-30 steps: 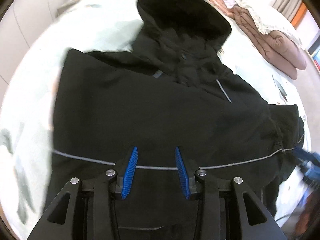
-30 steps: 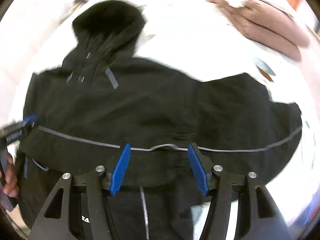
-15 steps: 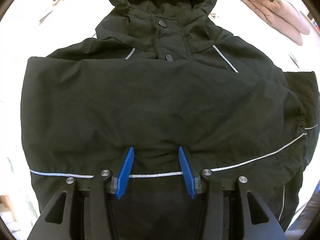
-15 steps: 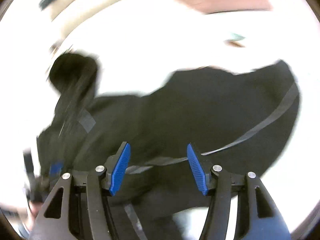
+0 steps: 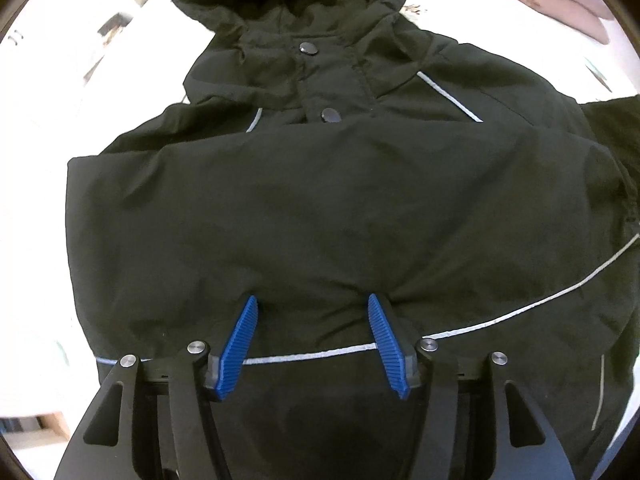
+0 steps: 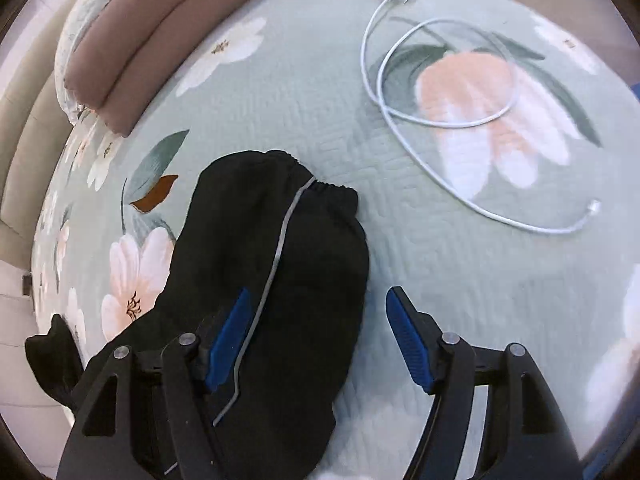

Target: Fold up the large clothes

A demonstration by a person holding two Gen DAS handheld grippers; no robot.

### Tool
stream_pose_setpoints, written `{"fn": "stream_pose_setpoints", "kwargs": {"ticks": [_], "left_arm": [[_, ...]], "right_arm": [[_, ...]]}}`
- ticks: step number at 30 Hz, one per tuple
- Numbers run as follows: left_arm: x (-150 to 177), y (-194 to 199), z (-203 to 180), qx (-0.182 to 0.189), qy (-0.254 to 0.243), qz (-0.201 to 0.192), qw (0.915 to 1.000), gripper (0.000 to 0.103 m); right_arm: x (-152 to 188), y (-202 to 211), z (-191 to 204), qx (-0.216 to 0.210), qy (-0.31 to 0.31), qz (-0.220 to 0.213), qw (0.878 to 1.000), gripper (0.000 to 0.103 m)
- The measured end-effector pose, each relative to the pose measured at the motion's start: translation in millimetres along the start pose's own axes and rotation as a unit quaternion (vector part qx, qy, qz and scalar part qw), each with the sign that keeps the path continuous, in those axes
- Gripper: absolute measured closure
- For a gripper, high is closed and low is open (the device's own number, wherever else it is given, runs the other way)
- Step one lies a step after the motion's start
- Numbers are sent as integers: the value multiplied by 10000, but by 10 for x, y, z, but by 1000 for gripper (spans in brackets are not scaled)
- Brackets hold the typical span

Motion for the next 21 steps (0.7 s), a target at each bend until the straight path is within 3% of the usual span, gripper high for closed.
{"fn": "stream_pose_setpoints", "kwargs": {"ticks": [2,6,8,10,11,12,15,18,21], "left_arm": [[-47,-17,-5,0,11,70,10000,44],[-150,-68,16,59,-104,154,9998,43],[-176,-68,29,56,-157,157,9997,43],[-173,-61,19,27,-203,138,9997,43],[-176,-66,12,0,-246,114,9996,43],[-175,-69,1,-26,-293,100,9995,43],[-155,-63,-22,-28,-353,108,9993,43],[-151,-57,11,77,-259,95,9996,43],[-90,-25,34,94,-220,63,9997,42]], "right_arm": [[-76,-108,32,-110,50,16,9999,29],[-142,-349,112,-109,74,100,9999,13],[-125,-346,154,-13,131,10,9999,14],[-98,-280,251,123,386,-159,9991,45],[-77,-242,285,260,514,-218,9981,66],[-54,-192,303,316,603,-258,9973,76],[14,173,293,588,700,-701,9933,81],[81,541,164,1130,615,-1185,9846,81],[172,463,4,1727,572,-1111,9770,81]]}}
Point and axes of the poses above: each gripper's, at about its wrist camera, not at the fingertips, and y roughly against the way its jaws point, z to its left, x to its underside, the point moved 3 cm from there along -y, roughly the way its jaws point, and after that the axes turned 15 degrees about x, right-handed, at the moved point
